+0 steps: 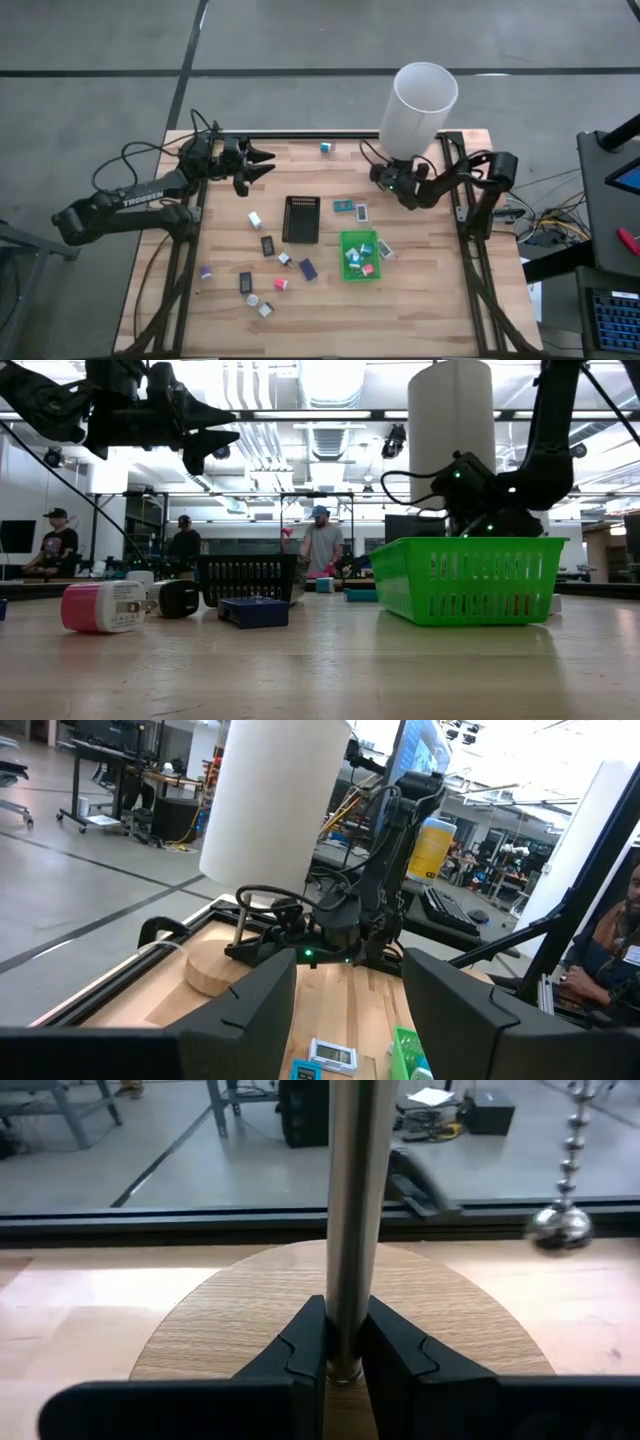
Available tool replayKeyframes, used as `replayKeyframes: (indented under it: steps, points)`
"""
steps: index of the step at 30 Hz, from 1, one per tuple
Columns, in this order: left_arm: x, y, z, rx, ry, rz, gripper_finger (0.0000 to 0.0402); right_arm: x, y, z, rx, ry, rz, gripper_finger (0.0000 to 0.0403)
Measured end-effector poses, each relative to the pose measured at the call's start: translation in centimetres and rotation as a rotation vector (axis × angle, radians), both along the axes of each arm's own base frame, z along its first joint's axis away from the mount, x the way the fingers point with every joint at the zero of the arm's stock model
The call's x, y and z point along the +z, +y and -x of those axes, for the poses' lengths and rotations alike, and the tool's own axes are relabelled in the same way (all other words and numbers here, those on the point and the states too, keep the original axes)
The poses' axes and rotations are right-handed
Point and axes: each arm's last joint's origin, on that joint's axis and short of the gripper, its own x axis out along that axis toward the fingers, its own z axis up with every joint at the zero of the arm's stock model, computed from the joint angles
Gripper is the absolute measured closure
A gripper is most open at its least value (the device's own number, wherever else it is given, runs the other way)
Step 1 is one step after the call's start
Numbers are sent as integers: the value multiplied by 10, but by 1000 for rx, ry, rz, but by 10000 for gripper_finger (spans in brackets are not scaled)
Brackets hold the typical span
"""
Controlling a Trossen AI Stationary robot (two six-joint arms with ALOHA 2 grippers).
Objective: Pick & Place Office items
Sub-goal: Adjust the white lamp
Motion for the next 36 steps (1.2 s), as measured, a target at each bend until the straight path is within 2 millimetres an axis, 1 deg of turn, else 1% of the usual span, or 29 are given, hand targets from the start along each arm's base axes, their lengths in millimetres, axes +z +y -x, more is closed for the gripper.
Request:
replayKeyframes:
  steps: [4,9,13,17,23,28,36]
  points:
    - [0,0,0,0,0,0,211,9,4,7,-16,-19,27,364]
    - [0,0,0,-1,1,1,211,13,10,25,-37,-25,42,364]
    - [0,0,0,-1,2,2,211,12,17,40,-49,-48,38,364]
    - [0,0,0,-1,2,2,211,11,21,51,-67,-64,43,364]
    - [0,0,0,0,2,2,211,9,23,57,-67,-44,35,364]
    - [0,0,0,0,2,2,211,2,24,60,-90,-25,6,364]
    - [0,0,0,-1,3,2,211,-1,25,61,-105,-37,-2,349]
